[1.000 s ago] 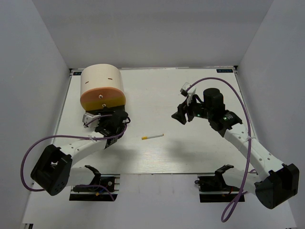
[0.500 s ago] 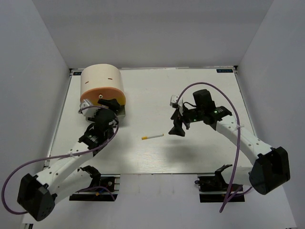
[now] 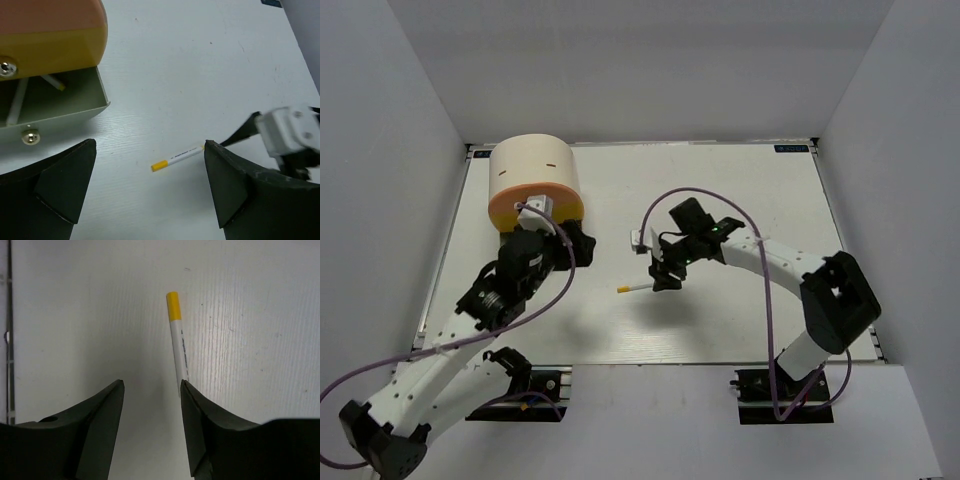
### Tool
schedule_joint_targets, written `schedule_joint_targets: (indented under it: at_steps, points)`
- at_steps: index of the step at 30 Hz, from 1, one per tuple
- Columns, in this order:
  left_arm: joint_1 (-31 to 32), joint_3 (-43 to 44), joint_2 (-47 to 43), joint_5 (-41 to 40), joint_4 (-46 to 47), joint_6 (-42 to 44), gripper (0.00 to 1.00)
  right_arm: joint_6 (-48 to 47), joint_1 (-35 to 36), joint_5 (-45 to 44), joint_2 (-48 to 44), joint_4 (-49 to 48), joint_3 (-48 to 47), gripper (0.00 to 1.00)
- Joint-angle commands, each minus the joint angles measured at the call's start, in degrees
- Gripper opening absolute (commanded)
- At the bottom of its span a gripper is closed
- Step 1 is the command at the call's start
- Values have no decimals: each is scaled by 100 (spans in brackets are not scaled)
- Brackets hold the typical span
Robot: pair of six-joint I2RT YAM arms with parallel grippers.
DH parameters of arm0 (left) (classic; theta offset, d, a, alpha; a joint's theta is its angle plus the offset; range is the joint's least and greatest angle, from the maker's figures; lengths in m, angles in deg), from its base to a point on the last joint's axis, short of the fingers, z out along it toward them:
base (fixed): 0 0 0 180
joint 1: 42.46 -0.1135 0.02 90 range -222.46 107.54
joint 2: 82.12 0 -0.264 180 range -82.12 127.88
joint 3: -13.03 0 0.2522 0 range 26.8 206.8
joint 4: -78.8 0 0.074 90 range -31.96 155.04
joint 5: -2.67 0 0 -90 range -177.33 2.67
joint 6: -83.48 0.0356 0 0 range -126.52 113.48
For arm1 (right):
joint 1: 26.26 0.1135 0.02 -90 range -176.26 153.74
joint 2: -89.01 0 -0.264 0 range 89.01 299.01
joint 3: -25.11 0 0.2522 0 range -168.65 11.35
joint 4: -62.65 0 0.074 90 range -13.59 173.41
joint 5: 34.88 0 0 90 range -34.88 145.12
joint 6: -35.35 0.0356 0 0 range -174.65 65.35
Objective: Sort the stationery into containers
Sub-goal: Pick up the pen from the center of the board.
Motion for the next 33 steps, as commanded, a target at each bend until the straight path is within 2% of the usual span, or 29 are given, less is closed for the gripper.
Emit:
schedule_joint_targets:
  at_steps: [1,6,11,20,25,26,30,31,33]
  points:
    - [30,237,-769,154,-627,811,99,17,329,-842,451,-533,-400,54]
    - [-39,-210,-2024,-847,-899,1225,99,-8,663,-1624,1145,-764,-724,53]
    - [-40,-396,-2843,-576,-839,1225,99,-43,918,-1801,1568,-605,-1094,53]
    - [-40,-396,-3109,-523,-786,1278,99,-131,1191,-2144,2009,-342,-1306,54]
    - [-40,-396,-3056,-471,-786,1278,99,-149,1253,-2188,2061,-368,-1200,51]
    - [-40,-396,-3056,-471,-786,1278,99,-149,1270,-2231,2131,-341,-1235,49]
    - [-40,-448,-3056,-471,-786,1278,99,-342,1279,-2241,2491,53,-1525,29]
    - [-40,-448,-3056,-471,-786,1278,99,-386,1279,-2241,2631,220,-1639,19]
    - [-40,-448,-3056,-471,-786,1278,99,-456,1288,-2153,2659,414,-1780,9]
